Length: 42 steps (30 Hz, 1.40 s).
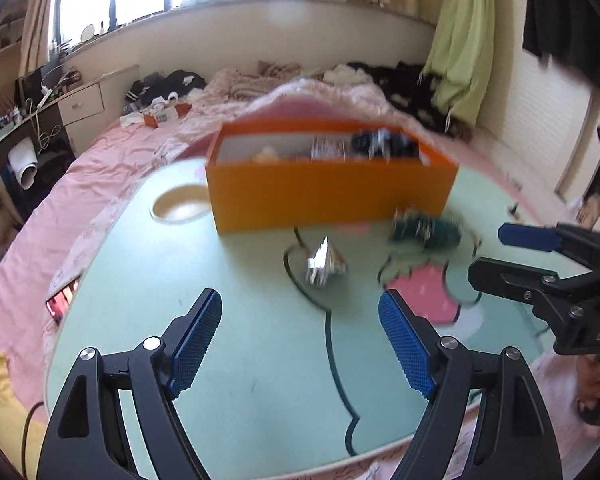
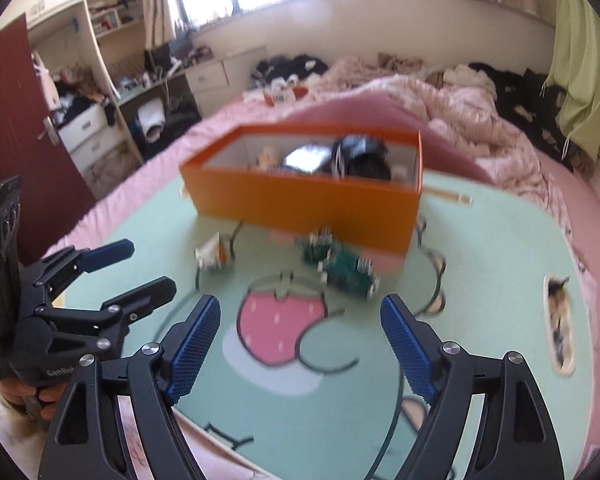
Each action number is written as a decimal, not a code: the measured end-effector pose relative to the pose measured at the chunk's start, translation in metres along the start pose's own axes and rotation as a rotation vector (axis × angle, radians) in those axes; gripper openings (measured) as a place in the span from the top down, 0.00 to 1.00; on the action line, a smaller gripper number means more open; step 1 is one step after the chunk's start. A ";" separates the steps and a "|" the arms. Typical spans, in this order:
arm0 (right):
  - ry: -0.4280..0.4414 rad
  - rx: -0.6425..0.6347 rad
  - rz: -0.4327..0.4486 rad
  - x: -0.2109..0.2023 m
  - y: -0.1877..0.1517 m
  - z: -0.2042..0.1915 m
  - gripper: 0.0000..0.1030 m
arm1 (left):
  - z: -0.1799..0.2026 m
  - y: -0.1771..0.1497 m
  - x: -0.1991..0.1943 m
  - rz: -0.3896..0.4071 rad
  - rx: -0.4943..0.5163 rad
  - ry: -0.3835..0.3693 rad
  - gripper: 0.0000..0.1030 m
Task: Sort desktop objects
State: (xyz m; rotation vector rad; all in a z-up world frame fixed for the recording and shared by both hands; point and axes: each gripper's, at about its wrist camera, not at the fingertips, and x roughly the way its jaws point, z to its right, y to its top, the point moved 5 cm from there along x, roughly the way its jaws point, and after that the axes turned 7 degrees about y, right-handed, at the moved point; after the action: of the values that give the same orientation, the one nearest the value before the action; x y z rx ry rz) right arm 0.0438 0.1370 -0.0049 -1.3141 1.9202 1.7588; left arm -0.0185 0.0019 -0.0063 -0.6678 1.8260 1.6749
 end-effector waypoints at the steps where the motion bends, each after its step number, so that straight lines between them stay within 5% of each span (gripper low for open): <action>1: -0.006 0.000 -0.009 0.003 -0.004 0.001 0.20 | 0.002 -0.004 0.004 -0.016 0.004 -0.005 0.22; 5: -0.060 0.014 -0.088 0.023 -0.021 0.008 0.20 | 0.003 -0.016 0.018 -0.054 -0.005 0.011 0.17; 8: -0.125 -0.006 -0.130 0.032 -0.030 0.010 0.00 | 0.006 -0.021 0.016 -0.029 0.021 0.032 0.09; 19: -0.126 -0.003 -0.131 0.031 -0.030 0.011 0.00 | 0.004 -0.021 0.017 0.032 0.026 0.019 0.08; 42: -0.126 -0.003 -0.132 0.030 -0.030 0.012 0.00 | 0.004 -0.021 0.018 0.035 0.026 0.020 0.08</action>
State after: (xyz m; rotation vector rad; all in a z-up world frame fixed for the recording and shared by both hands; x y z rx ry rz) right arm 0.0433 0.1372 -0.0488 -1.2672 1.7247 1.7363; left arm -0.0161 0.0041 -0.0342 -0.6470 1.8802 1.6695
